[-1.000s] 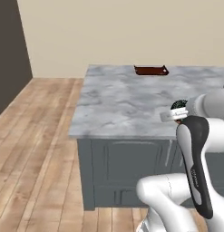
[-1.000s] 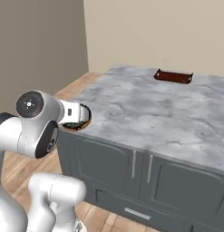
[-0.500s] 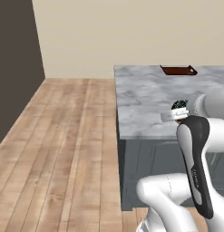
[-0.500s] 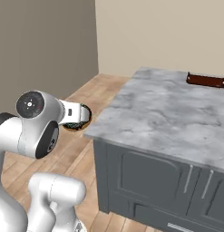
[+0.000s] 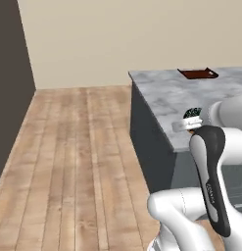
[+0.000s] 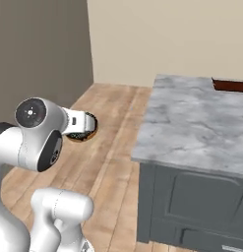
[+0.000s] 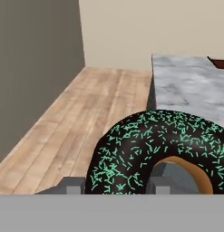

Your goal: Take the donuts from the fridge and place them on the empty tray on the dining counter.

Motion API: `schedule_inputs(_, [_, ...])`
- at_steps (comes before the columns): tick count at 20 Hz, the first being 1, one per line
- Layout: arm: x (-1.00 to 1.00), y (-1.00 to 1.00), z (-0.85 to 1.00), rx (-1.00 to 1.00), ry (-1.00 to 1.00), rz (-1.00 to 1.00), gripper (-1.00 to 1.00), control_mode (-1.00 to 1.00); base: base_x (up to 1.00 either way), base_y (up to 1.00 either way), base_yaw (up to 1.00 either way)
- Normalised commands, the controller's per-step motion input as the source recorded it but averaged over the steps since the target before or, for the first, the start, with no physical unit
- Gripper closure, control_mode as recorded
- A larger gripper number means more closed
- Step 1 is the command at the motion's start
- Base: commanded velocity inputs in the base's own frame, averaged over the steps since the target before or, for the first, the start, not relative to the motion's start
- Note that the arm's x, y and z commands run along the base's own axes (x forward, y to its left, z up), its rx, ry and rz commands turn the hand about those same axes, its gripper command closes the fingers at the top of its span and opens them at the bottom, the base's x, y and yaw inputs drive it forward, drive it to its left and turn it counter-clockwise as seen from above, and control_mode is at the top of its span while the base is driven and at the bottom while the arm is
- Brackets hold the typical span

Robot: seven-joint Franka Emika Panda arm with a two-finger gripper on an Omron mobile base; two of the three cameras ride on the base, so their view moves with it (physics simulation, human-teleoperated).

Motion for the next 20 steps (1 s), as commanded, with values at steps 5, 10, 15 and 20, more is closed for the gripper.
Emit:
schedule_inputs(5, [0.00, 0.00, 0.00, 0.00, 0.00, 0.00, 1.00, 1.00, 0.79, 1.00, -0.61])
schedule_inputs(10, [0.00, 0.00, 0.00, 0.00, 0.00, 0.00, 1.00, 1.00, 0.80, 0.94, -0.67])
schedule_inputs(15, [0.00, 0.00, 0.00, 0.00, 0.00, 0.00, 1.00, 1.00, 0.70, 0.96, -0.67])
schedule_inputs(20, [0.00, 0.00, 0.00, 0.00, 0.00, 0.00, 1.00, 1.00, 0.63, 1.00, -0.64])
